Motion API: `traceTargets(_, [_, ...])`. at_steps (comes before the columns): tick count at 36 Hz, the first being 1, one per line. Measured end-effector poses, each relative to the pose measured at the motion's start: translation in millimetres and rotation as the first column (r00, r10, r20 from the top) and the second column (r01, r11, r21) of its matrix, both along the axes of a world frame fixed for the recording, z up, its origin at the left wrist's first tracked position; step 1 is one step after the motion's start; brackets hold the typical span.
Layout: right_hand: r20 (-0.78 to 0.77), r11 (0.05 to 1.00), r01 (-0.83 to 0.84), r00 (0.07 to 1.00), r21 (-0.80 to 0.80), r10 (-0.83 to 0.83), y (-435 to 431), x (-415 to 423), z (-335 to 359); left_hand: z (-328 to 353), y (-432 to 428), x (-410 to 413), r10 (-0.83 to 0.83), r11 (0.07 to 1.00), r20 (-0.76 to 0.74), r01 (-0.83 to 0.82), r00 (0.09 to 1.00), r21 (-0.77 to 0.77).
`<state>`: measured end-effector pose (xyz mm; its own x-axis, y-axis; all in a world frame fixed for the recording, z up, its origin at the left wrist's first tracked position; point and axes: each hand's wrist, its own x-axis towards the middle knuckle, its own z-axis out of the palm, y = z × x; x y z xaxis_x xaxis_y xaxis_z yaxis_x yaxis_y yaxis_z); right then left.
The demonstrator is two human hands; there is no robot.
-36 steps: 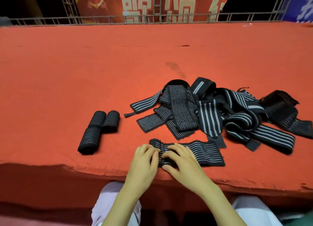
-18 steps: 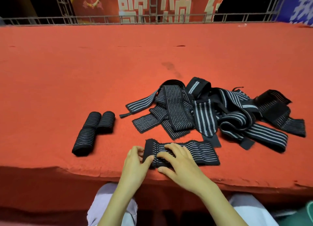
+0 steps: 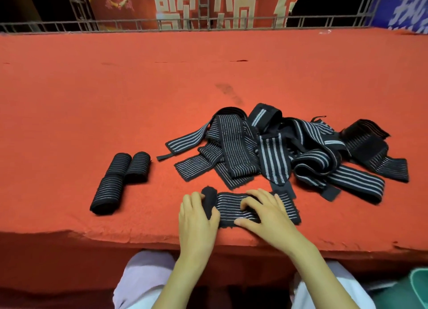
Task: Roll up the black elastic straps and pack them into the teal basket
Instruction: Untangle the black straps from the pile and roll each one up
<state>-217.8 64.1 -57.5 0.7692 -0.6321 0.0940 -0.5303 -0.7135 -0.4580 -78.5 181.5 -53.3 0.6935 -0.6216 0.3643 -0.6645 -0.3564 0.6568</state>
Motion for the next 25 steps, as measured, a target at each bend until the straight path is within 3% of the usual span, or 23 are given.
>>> traceTargets(4, [0.011,1.0,0.024,1.0,0.012,-0.024,-5,-13,0,-3,-8,-6,-0.047,0.999,0.129,0.046,0.991,0.01])
traceTargets(8, [0.034,0.999,0.044,0.998,0.015,-0.045,-7,-21,0,-5,-9,-7,-0.151,0.988,0.163,0.153,0.975,-0.001])
traceTargets(18, [0.169,0.996,0.083,0.981,0.046,-0.089,-13,-24,-5,9,-9,3,-0.337,0.94,-0.164,0.34,0.927,-0.007])
traceTargets(23, [0.219,0.94,0.338,0.922,-0.05,-0.32,-14,-27,-3,13,-10,4,-0.273,0.96,-0.369,0.279,0.888,-0.039])
traceTargets(25, [0.161,0.879,0.477,0.87,-0.032,-0.466,-11,-30,2,11,-13,3,-0.241,0.964,-0.411,0.266,0.879,0.003])
